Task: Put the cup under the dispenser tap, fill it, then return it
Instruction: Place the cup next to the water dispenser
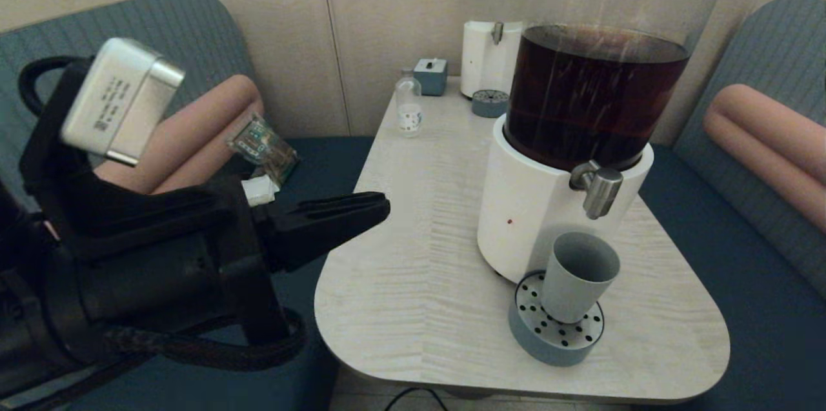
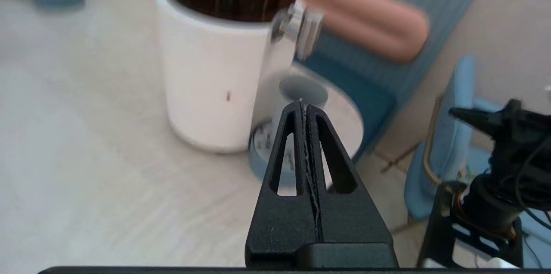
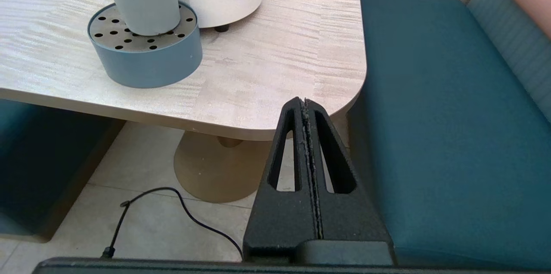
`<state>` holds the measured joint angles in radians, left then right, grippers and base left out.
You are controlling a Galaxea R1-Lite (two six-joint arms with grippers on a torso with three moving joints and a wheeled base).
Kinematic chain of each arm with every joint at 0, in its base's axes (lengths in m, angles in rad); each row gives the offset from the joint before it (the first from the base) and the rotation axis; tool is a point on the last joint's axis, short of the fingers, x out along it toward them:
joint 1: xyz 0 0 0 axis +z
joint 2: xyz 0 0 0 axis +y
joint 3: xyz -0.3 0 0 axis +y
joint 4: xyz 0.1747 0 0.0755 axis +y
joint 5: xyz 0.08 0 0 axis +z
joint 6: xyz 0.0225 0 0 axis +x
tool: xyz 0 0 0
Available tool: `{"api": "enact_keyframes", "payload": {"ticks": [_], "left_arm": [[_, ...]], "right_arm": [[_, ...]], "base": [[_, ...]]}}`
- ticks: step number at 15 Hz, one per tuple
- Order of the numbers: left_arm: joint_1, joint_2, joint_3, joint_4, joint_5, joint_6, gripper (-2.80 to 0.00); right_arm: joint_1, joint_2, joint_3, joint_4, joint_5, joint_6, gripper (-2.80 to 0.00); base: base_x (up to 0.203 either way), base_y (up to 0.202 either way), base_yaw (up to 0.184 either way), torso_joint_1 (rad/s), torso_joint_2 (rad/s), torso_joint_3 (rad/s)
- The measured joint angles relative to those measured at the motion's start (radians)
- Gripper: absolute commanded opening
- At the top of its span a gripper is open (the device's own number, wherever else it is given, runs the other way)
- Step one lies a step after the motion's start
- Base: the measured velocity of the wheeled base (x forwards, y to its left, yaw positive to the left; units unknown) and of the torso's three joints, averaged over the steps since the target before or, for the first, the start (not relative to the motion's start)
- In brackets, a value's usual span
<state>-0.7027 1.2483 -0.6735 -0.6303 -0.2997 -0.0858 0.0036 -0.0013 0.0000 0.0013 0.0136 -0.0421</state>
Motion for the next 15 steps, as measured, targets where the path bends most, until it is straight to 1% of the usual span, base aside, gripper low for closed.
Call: {"api": "enact_keyframes", "payload": {"ticks": [2,4,5,8,9,10,15], "left_arm": [[0.040,0.032,0.053,-0.131,-0.053,0.005,-2.80],[0.060,0.112,0.080,-0.276,-0.063,0.021,-2.80],[0.067,0.180,0.090,-0.374,-0.066,0.027,-2.80],[0.080,0.382,0.118,-0.719,-0.074,0.036,-2.80],[0.081,0.418,0.119,-0.799,-0.074,0.035,-2.80],[0.083,0.443,0.119,-0.838,-0.071,0.034,-2.80],[0.078,0.494,0.132,-0.850,-0.067,0.001,-2.80]], "right_arm": [[0.000,0.000,0.000,0.000,0.000,0.000,-2.80],[0.000,0.000,0.000,0.000,0.001,0.000,-2.80],[0.000,0.000,0.000,0.000,0.001,0.000,-2.80],[0.000,0.000,0.000,0.000,0.000,0.000,-2.80],[0.000,0.000,0.000,0.000,0.000,0.000,-2.80],[0.000,0.000,0.000,0.000,0.001,0.000,-2.80],[0.000,0.000,0.000,0.000,0.000,0.000,-2.80]], "base": [[0.000,0.000,0.000,0.000,0.00,0.000],[0.000,0.000,0.000,0.000,0.00,0.000],[0.000,0.000,0.000,0.000,0.00,0.000],[0.000,0.000,0.000,0.000,0.00,0.000],[0.000,0.000,0.000,0.000,0.00,0.000],[0.000,0.000,0.000,0.000,0.00,0.000],[0.000,0.000,0.000,0.000,0.00,0.000]]}}
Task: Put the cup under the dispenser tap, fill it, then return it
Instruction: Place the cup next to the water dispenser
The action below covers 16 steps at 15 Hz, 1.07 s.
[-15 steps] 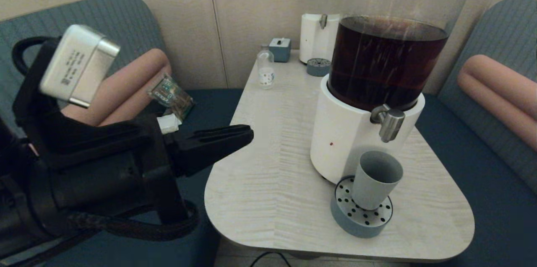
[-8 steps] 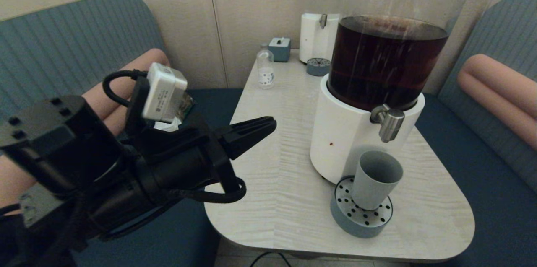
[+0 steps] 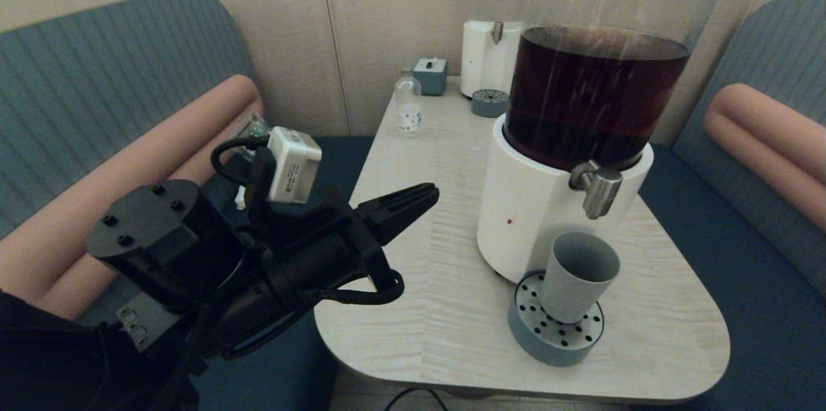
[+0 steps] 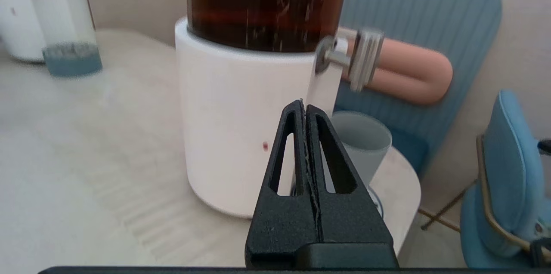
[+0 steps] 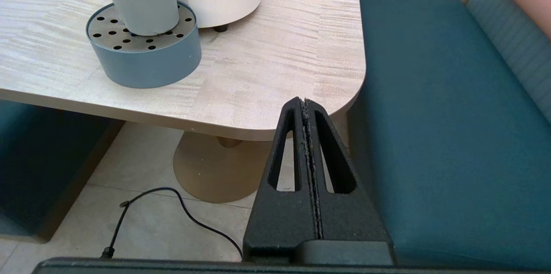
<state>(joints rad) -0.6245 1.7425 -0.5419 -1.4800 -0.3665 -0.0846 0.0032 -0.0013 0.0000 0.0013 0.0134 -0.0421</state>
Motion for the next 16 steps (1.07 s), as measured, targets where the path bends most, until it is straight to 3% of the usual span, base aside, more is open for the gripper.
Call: {"api": "enact_keyframes", "payload": {"ticks": [6,7,16], "left_arm": [[-0.077,0.049,0.093,0.000,-0.006,0.006,-2.80],[-0.084,0.058,0.093,0.001,-0.006,0.007,0.00],[-0.130,0.113,0.078,0.000,-0.005,0.004,0.00]], "right_arm": [[0.000,0.000,0.000,0.000,0.000,0.000,-2.80],[0.000,0.000,0.000,0.000,0.000,0.000,-2.80],[0.000,0.000,0.000,0.000,0.000,0.000,-2.80]], "base": [[0.000,0.000,0.000,0.000,0.00,0.000],[0.000,0.000,0.000,0.000,0.00,0.000],[0.000,0.000,0.000,0.000,0.00,0.000]]}}
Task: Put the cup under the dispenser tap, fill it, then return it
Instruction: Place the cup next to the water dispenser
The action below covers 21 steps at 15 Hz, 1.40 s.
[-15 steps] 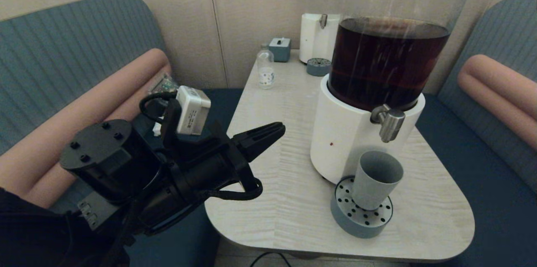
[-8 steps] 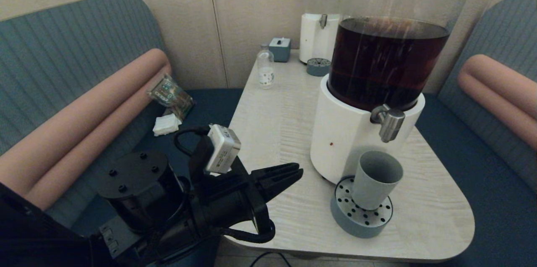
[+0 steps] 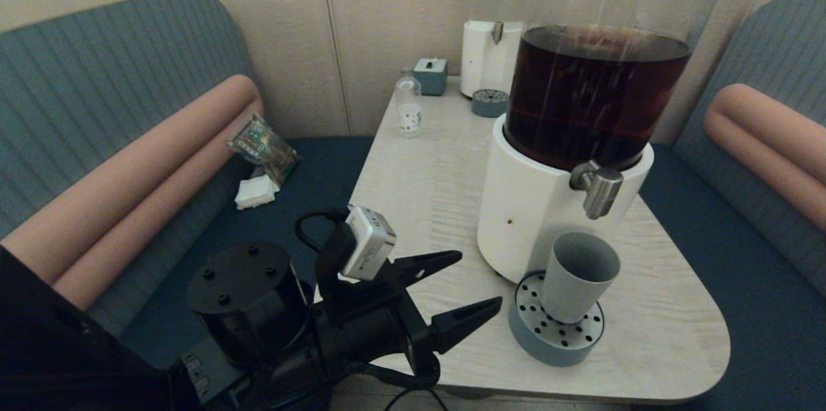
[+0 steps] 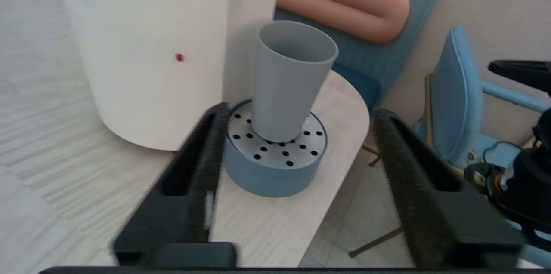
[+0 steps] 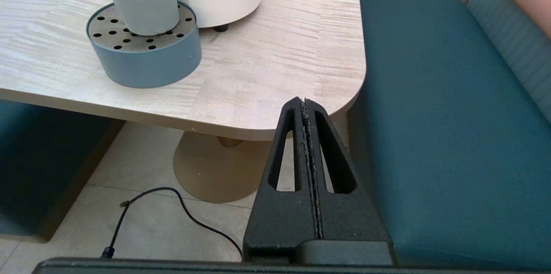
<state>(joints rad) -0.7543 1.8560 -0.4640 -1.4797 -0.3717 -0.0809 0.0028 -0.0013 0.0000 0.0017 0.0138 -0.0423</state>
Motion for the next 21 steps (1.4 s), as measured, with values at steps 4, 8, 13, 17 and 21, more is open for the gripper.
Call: {"api": "enact_keyframes", "payload": {"ticks": [4,8,13,17,21], "left_arm": [[-0.023,0.038,-0.014,0.002,-0.004,0.015,0.00],[-0.075,0.127,-0.064,0.002,-0.007,0.021,0.00],[-0.114,0.213,-0.116,-0.003,-0.001,0.016,0.00],[-0.117,0.255,-0.174,-0.001,0.016,0.006,0.00],[-0.118,0.305,-0.238,0.001,0.066,-0.005,0.00]], "right_arm": [[0.001,0.000,0.000,0.000,-0.001,0.000,-2.80],[0.001,0.000,0.000,0.000,0.000,0.000,-2.80],[0.001,0.000,0.000,0.000,0.000,0.000,-2.80],[0.001,0.000,0.000,0.000,0.000,0.000,-2.80],[0.001,0.000,0.000,0.000,0.000,0.000,-2.80]], "base": [[0.000,0.000,0.000,0.000,0.00,0.000],[0.000,0.000,0.000,0.000,0.00,0.000],[0.000,0.000,0.000,0.000,0.00,0.000],[0.000,0.000,0.000,0.000,0.00,0.000],[0.000,0.000,0.000,0.000,0.00,0.000]]}}
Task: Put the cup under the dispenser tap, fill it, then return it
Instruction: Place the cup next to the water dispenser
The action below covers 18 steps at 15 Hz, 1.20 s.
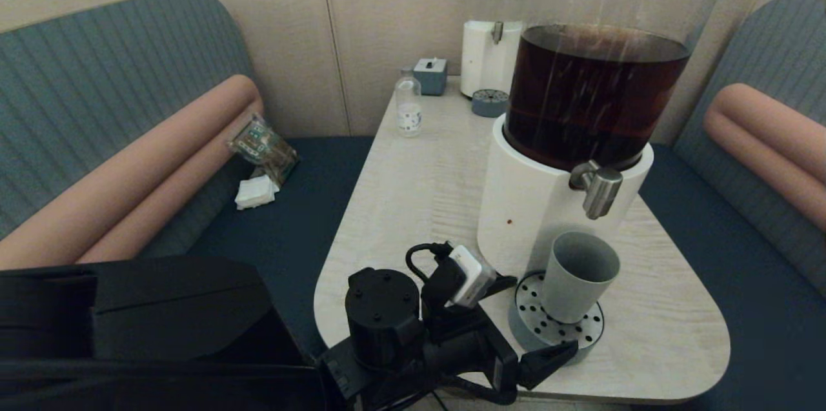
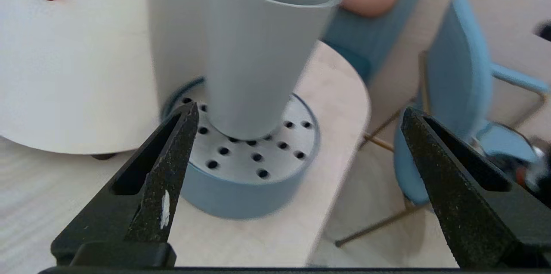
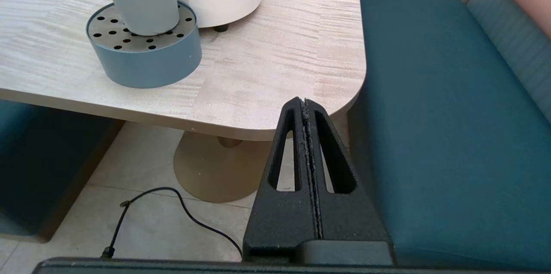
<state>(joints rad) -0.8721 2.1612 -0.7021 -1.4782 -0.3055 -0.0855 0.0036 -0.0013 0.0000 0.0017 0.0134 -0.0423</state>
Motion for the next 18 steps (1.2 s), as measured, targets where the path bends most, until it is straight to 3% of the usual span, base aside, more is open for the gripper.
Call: {"api": "enact_keyframes", "payload": {"ticks": [4,18], "left_arm": [[0.000,0.045,-0.072,0.000,0.051,-0.015,0.00],[0.001,0.140,-0.198,-0.012,-0.051,-0.013,0.00]], "right_arm": [[0.000,0.000,0.000,0.000,0.001,0.000,-2.80],[0.000,0.000,0.000,0.000,0.000,0.000,-2.80]], "base": [[0.000,0.000,0.000,0.000,0.00,0.000],[0.000,0.000,0.000,0.000,0.00,0.000]]}}
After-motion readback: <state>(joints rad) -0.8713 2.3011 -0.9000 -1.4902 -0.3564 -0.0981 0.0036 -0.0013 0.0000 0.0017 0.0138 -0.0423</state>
